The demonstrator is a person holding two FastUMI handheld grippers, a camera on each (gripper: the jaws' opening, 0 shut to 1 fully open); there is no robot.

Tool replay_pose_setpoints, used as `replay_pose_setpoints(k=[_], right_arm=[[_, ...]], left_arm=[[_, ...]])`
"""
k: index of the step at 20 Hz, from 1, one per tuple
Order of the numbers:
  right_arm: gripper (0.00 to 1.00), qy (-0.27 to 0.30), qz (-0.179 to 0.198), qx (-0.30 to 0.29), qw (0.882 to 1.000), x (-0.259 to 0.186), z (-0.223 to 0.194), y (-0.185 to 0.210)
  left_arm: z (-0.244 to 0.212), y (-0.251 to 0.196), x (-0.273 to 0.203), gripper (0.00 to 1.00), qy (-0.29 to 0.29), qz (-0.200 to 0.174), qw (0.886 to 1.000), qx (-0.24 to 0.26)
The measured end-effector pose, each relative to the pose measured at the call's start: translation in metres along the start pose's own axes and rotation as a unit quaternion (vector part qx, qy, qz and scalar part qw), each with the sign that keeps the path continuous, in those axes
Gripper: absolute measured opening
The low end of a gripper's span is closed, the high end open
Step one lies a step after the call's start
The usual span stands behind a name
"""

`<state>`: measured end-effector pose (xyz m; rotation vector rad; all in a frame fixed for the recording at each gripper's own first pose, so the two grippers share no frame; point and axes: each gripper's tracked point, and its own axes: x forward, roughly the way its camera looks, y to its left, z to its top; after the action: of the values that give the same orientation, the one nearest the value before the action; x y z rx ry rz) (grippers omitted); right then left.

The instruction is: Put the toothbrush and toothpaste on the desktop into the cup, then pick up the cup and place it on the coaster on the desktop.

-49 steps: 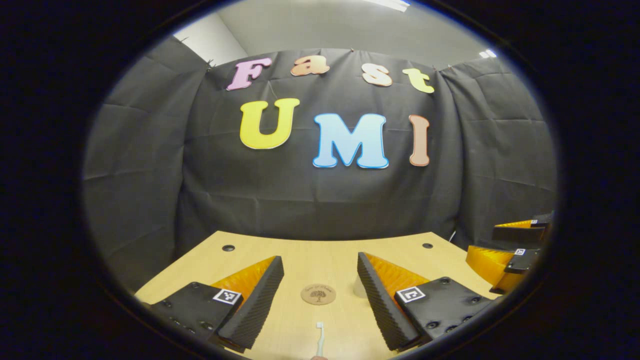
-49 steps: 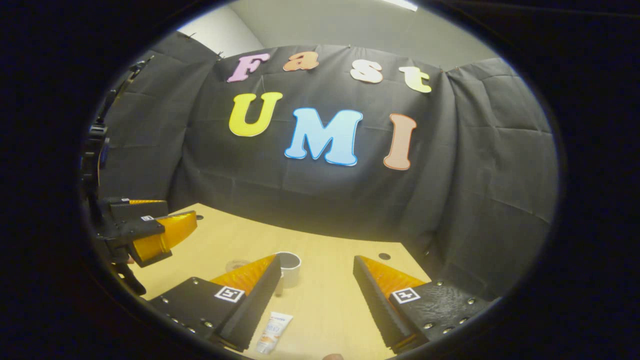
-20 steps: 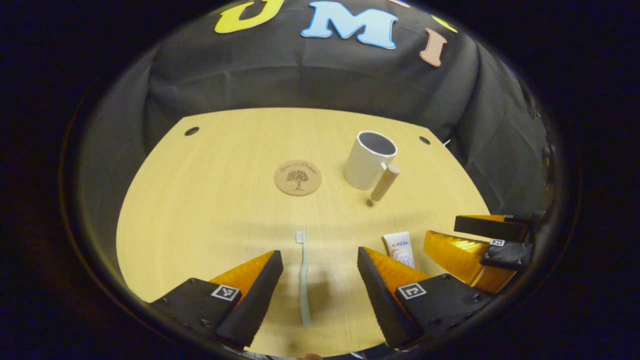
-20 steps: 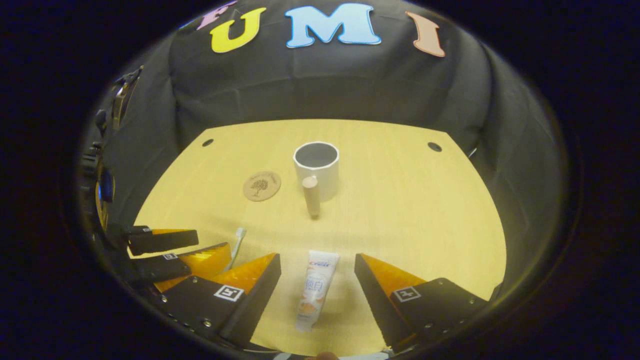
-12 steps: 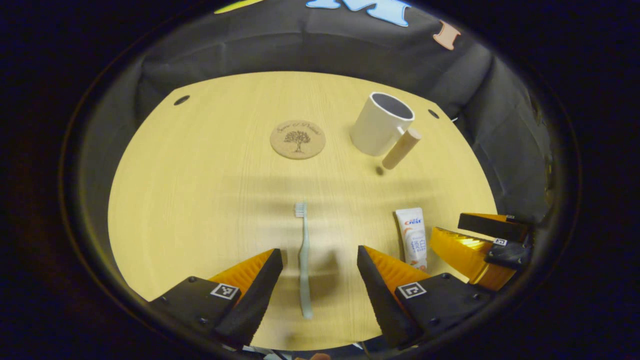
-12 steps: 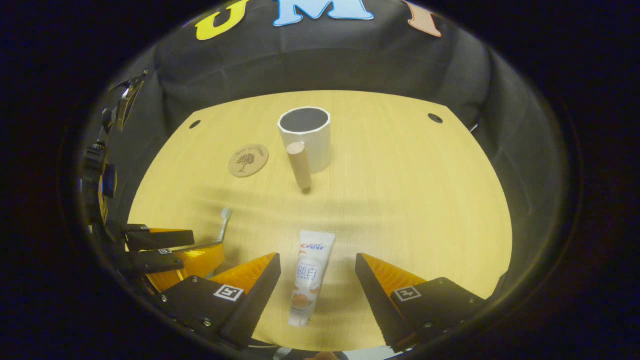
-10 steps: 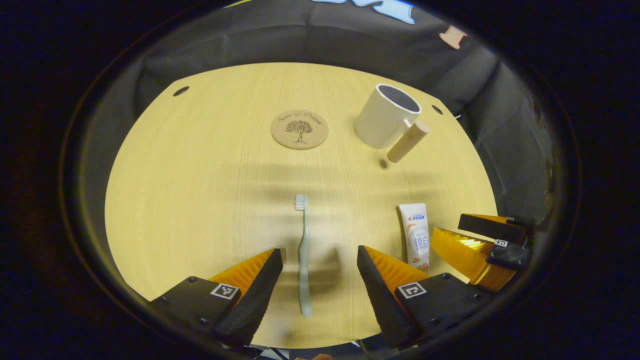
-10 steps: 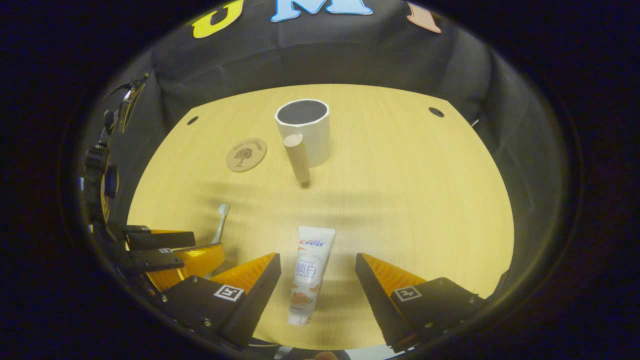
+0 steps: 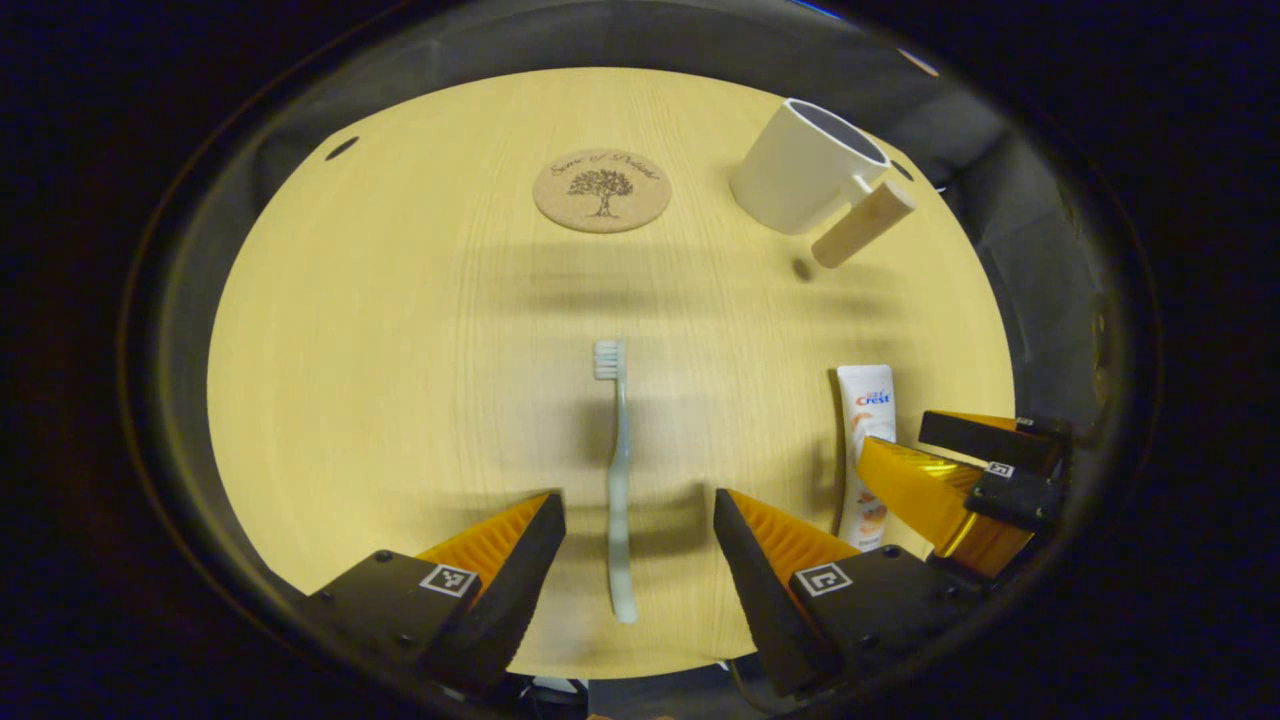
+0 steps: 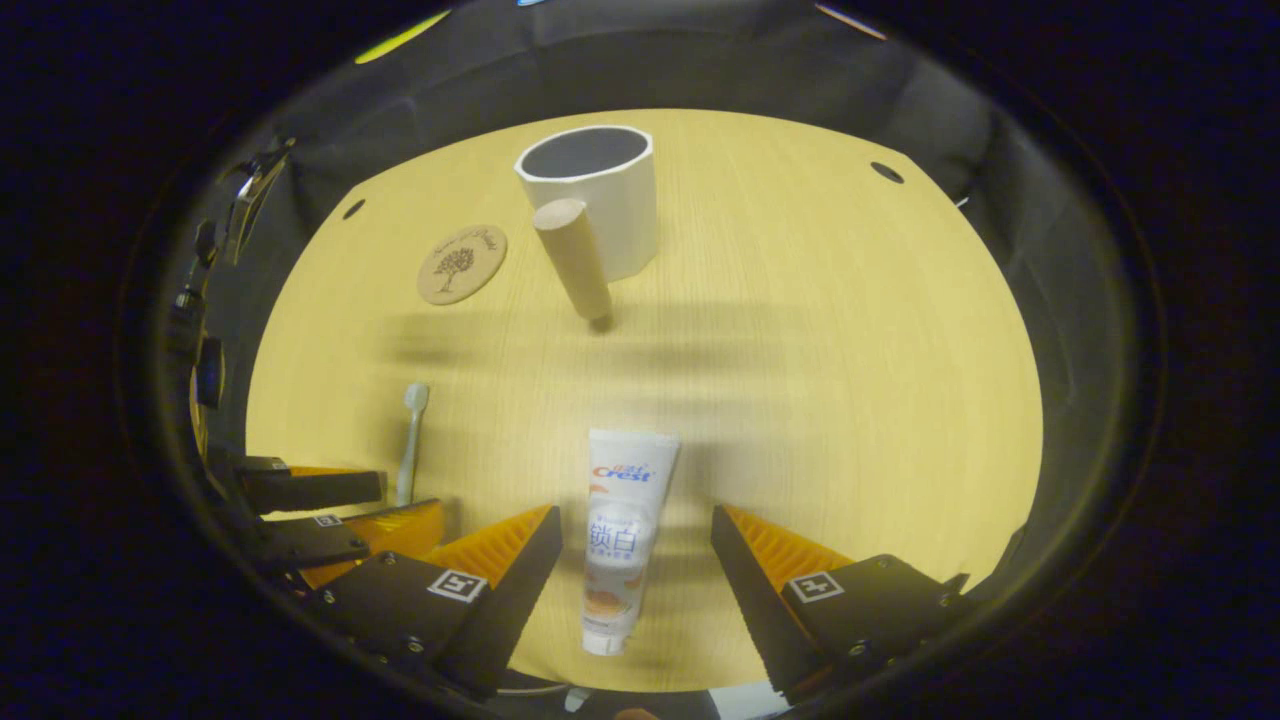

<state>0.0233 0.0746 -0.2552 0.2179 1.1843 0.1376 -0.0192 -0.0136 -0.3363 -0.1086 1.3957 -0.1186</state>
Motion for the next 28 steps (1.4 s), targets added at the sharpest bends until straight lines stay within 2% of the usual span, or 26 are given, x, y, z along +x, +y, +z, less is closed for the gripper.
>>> replay_pose_setpoints(k=[5,7,11,12,13,14,15,16,17,18,19,20,21,23,25,26,28], right_arm=[[0.93,0.027,-0.003,-0.007,1.0,0.015,-0.009,0.002],[0.93,0.037,0.005,-0.002,0.999,0.019,-0.013,0.008],[0.9,0.04,-0.009,-0.012,0.999,0.023,-0.013,0.003],[0.83,0.041,-0.012,-0.011,0.999,0.023,-0.012,0.001],[0.82,0.042,-0.012,-0.011,0.999,0.023,-0.013,0.001],[0.82,0.043,-0.014,-0.013,0.999,0.023,-0.014,0.0],[0.73,0.043,-0.022,-0.016,0.999,0.022,-0.014,-0.002],[0.7,0.044,-0.025,-0.021,0.998,0.023,-0.015,-0.005],[0.67,0.042,-0.028,-0.021,0.999,0.024,-0.015,-0.006],[0.59,0.042,-0.027,-0.025,0.998,0.024,-0.016,-0.006],[0.62,0.041,-0.026,-0.024,0.999,0.022,-0.015,-0.005],[0.54,0.042,-0.029,-0.029,0.998,0.023,-0.016,-0.006],[0.53,0.04,-0.03,-0.034,0.998,0.02,-0.016,-0.007],[0.41,0.037,-0.026,-0.035,0.998,0.022,-0.015,-0.007],[0.41,0.034,-0.025,-0.037,0.998,0.021,-0.014,-0.009],[0.36,0.032,-0.021,-0.036,0.999,0.022,-0.017,-0.008],[0.36,0.023,-0.012,-0.033,0.999,0.021,-0.015,-0.008]], left_arm=[[0.0,0.002,0.006,0.98,0.014,0.013,1.0,-0.002],[-0.001,0.007,0.007,0.97,0.017,0.029,0.999,0.007],[0.0,0.016,0.008,0.76,0.02,0.058,0.998,0.015],[0.0,0.018,0.009,0.7,0.02,0.065,0.998,0.013],[0.001,0.018,0.008,0.67,0.016,0.068,0.998,0.009],[-0.001,0.017,0.008,0.6,0.017,0.069,0.997,0.009],[0.0,0.016,0.008,0.61,0.014,0.071,0.997,0.014],[0.001,0.012,0.009,0.6,0.009,0.07,0.997,0.011],[0.001,0.011,0.008,0.42,0.009,0.072,0.997,0.015],[0.0,0.01,0.009,0.41,0.006,0.072,0.997,0.025],[0.0,0.008,0.009,0.43,0.001,0.066,0.997,0.032],[0.0,0.007,0.009,0.43,-0.004,0.067,0.997,0.028],[0.001,0.007,0.009,0.23,-0.009,0.067,0.997,0.03],[0.003,0.008,0.009,0.23,-0.017,0.061,0.997,0.036],[0.002,0.007,0.009,0.13,-0.019,0.055,0.997,0.041],[0.002,0.009,0.008,0.13,-0.02,0.055,0.997,0.044],[0.002,0.008,0.007,0.09,-0.035,0.048,0.997,0.042]])
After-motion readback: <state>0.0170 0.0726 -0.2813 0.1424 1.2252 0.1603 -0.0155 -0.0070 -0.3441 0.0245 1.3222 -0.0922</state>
